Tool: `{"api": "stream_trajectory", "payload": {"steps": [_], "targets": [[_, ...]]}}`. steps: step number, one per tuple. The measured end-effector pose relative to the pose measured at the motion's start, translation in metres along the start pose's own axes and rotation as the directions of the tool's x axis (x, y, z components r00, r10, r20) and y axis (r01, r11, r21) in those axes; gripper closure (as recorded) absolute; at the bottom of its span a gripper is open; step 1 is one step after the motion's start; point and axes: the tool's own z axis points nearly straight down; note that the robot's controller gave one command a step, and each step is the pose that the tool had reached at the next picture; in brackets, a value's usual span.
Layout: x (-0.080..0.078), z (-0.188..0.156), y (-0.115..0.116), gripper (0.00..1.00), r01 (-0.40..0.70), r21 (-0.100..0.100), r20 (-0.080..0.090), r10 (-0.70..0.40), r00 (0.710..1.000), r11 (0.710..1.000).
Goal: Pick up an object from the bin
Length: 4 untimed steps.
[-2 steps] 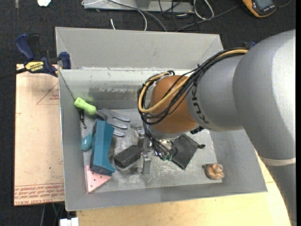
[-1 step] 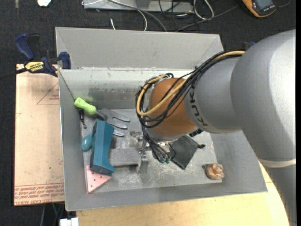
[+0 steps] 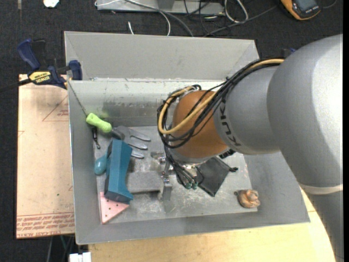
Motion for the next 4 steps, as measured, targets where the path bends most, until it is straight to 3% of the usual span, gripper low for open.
{"api": "stream_trajectory", "payload": {"steps": [1, 2, 3, 4], "targets": [[-0.001, -0.001, -0.016, 1.0, 0.081, -0.004, 0.004, -0.081, 0.997, 0.997], [0.002, -0.005, -0.023, 1.0, 0.058, 0.001, 0.003, -0.058, 0.998, 0.998], [0.012, -0.024, -0.017, 1.0, 0.118, -0.002, 0.003, -0.118, 0.993, 0.993], [0.017, -0.08, -0.007, 1.0, 0.105, -0.003, -0.003, -0.105, 0.994, 0.994]]}}
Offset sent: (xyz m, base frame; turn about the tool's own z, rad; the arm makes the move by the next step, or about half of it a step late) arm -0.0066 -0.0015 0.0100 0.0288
